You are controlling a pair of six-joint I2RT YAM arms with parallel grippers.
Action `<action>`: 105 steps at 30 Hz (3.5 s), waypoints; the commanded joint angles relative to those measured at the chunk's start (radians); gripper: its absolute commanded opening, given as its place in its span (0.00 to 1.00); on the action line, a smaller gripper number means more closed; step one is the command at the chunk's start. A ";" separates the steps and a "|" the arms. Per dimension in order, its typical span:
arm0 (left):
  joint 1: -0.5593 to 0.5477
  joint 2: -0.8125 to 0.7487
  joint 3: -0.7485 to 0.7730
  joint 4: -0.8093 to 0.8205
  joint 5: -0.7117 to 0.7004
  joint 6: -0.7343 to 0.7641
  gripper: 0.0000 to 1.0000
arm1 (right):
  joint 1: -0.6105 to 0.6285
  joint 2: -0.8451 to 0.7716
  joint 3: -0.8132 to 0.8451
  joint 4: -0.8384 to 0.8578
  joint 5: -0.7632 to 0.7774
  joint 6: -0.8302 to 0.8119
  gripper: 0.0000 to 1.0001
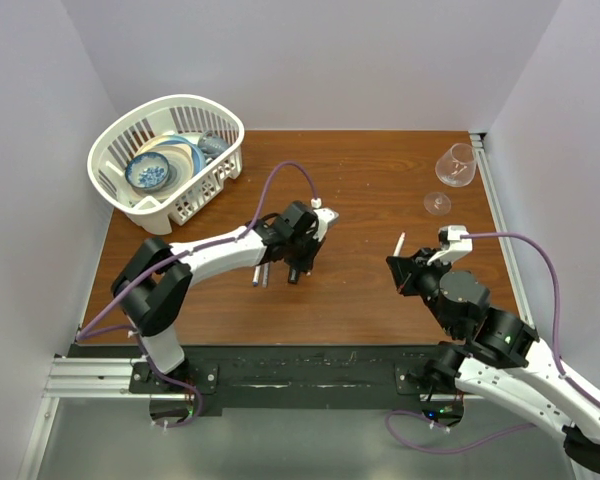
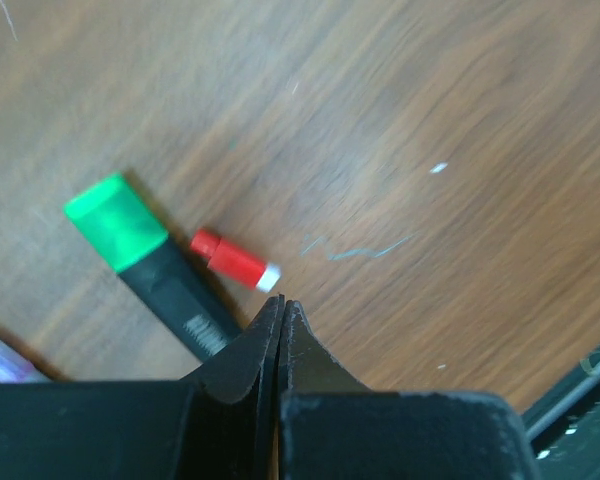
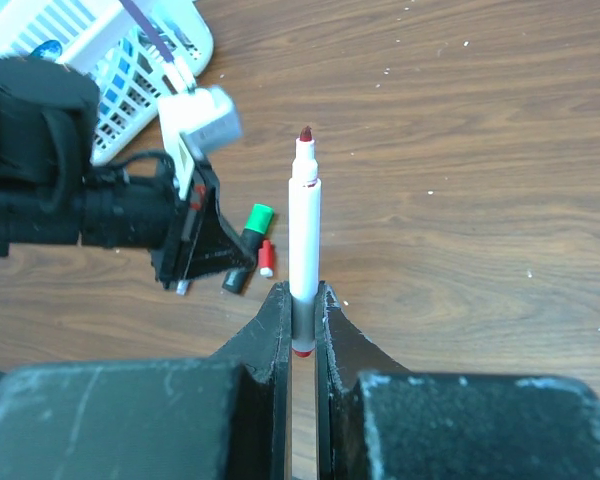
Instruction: Insert the pens into the pen caps
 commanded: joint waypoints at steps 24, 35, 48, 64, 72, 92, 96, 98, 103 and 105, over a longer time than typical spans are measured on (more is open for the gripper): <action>-0.002 0.128 -0.002 0.102 -0.046 -0.035 0.00 | -0.001 -0.018 -0.017 0.028 0.055 -0.022 0.00; -0.001 0.159 0.124 0.151 -0.031 -0.001 0.00 | -0.001 0.004 -0.023 0.043 0.046 -0.025 0.00; 0.003 0.188 0.223 -0.056 -0.032 0.155 0.41 | -0.001 -0.009 -0.018 0.043 0.042 -0.028 0.00; 0.003 0.272 0.282 -0.148 -0.101 0.212 0.49 | -0.001 -0.021 -0.014 0.031 0.062 -0.031 0.00; 0.002 0.292 0.268 -0.142 -0.055 0.209 0.35 | -0.001 -0.007 -0.005 0.037 0.063 -0.034 0.00; 0.196 -0.343 -0.212 0.712 0.437 -0.462 0.00 | 0.000 0.135 -0.052 0.353 -0.588 -0.177 0.00; 0.196 -0.493 -0.373 0.994 0.445 -0.607 0.00 | -0.001 0.215 -0.057 0.454 -0.690 -0.158 0.00; 0.196 -0.573 -0.434 1.097 0.427 -0.697 0.00 | -0.001 0.247 -0.060 0.524 -0.728 -0.140 0.00; 0.197 -0.676 -0.534 1.271 0.397 -0.811 0.00 | 0.000 0.309 -0.054 0.597 -0.755 -0.115 0.00; 0.199 -0.688 -0.544 1.273 0.399 -0.814 0.00 | -0.001 0.338 -0.046 0.624 -0.765 -0.106 0.00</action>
